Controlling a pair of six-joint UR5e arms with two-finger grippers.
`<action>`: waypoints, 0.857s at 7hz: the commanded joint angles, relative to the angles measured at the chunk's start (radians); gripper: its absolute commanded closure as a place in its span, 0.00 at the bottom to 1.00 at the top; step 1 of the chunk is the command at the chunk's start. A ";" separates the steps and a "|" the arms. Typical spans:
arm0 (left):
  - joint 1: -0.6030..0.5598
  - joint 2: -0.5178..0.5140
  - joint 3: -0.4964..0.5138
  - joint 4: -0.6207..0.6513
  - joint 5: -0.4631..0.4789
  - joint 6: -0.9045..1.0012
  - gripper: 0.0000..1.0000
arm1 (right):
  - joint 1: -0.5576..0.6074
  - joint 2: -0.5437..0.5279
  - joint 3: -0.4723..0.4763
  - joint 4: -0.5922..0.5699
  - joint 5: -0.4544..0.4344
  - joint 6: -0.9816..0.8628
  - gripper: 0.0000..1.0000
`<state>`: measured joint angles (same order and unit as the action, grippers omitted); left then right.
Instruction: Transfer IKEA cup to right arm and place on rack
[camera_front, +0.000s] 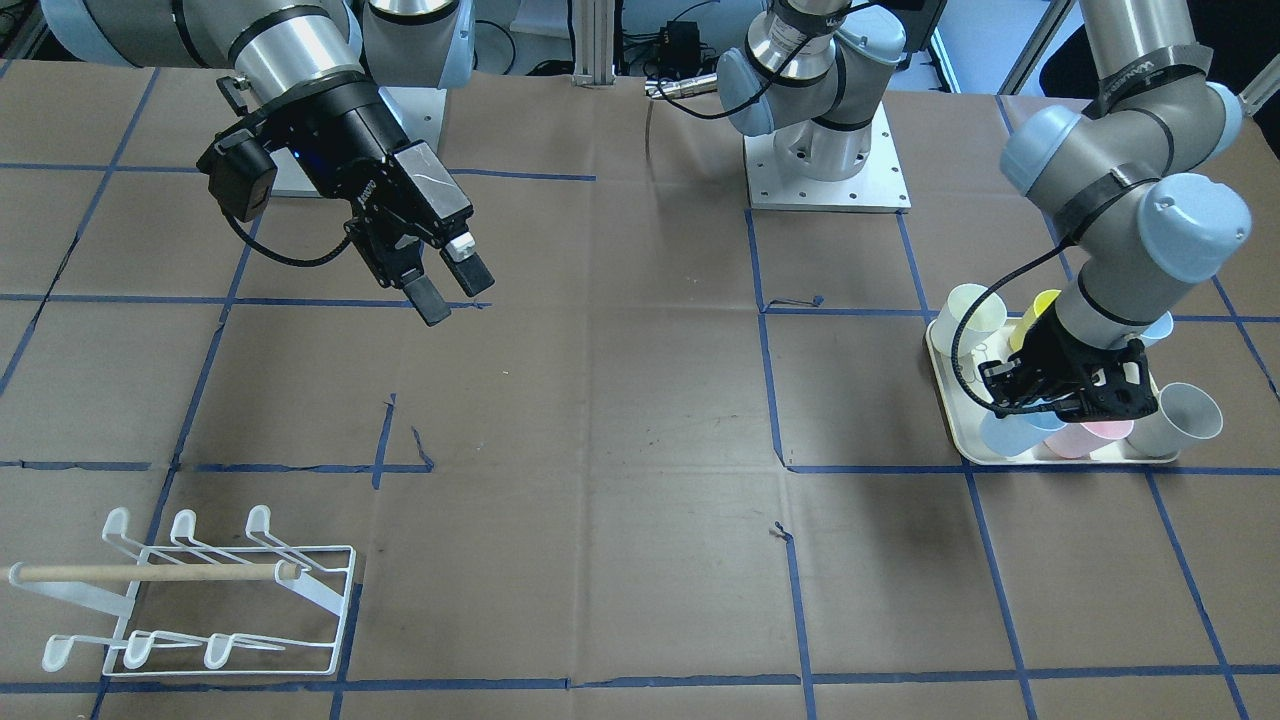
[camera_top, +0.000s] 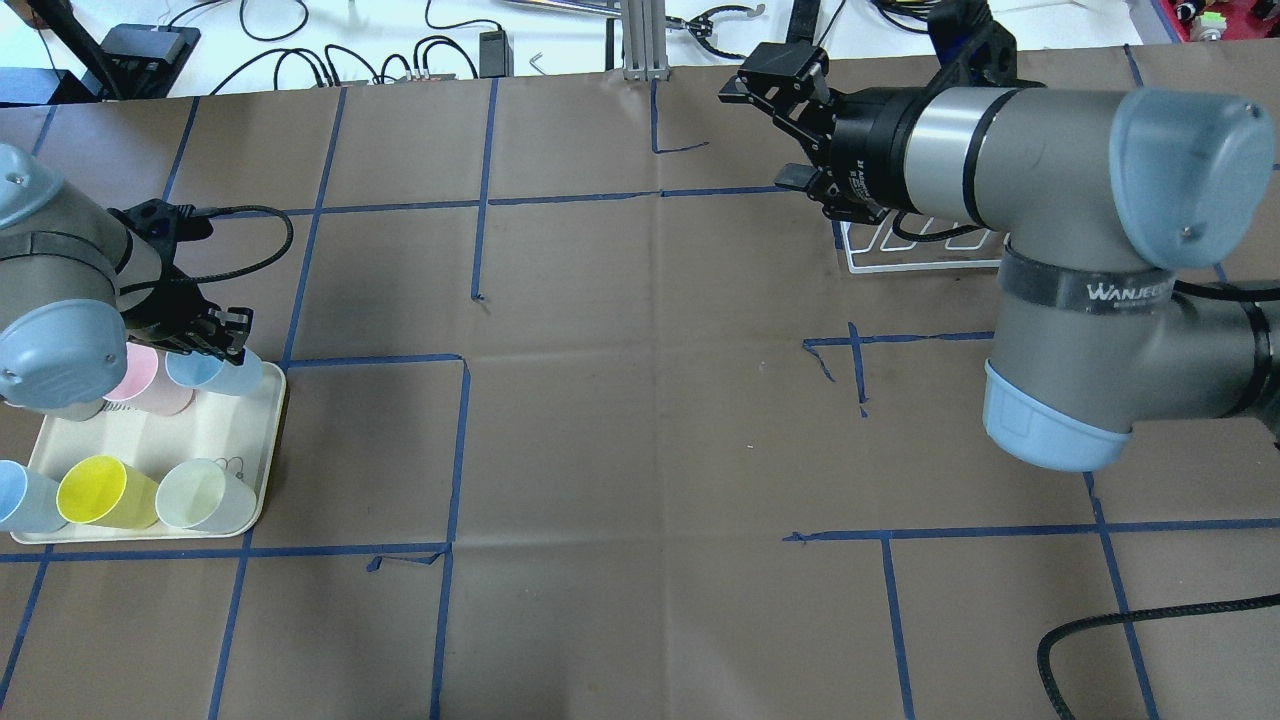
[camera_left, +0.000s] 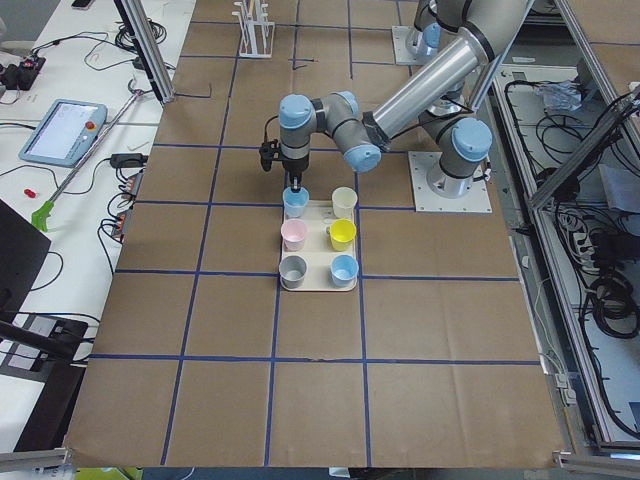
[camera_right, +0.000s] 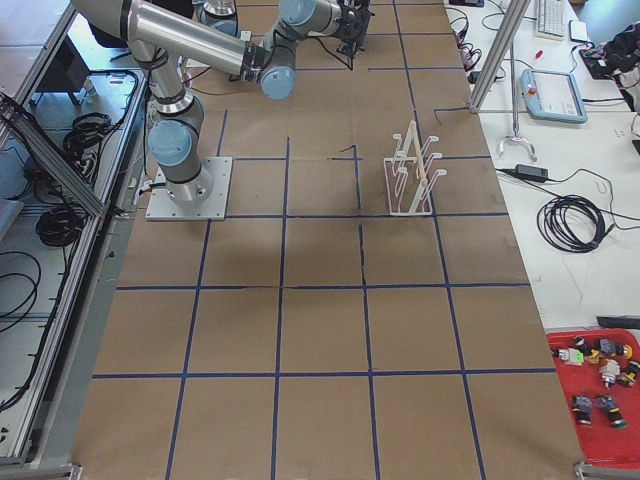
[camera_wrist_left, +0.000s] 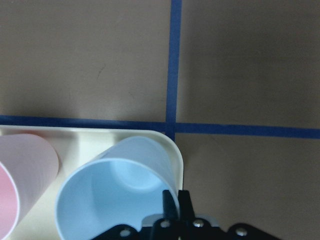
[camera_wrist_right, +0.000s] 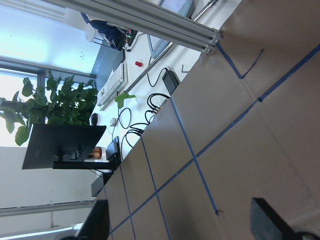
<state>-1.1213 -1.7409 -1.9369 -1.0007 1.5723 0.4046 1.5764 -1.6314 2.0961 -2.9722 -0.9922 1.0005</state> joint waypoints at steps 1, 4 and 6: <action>-0.005 0.001 0.236 -0.306 0.000 -0.004 1.00 | -0.001 0.001 0.085 -0.234 0.003 0.148 0.00; -0.044 -0.032 0.510 -0.539 -0.006 -0.007 1.00 | -0.001 -0.001 0.128 -0.306 0.003 0.165 0.00; -0.096 -0.035 0.512 -0.495 -0.056 -0.001 1.00 | -0.001 0.001 0.128 -0.307 0.003 0.168 0.00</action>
<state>-1.1887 -1.7730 -1.4348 -1.5162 1.5490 0.4002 1.5743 -1.6318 2.2236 -3.2773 -0.9888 1.1662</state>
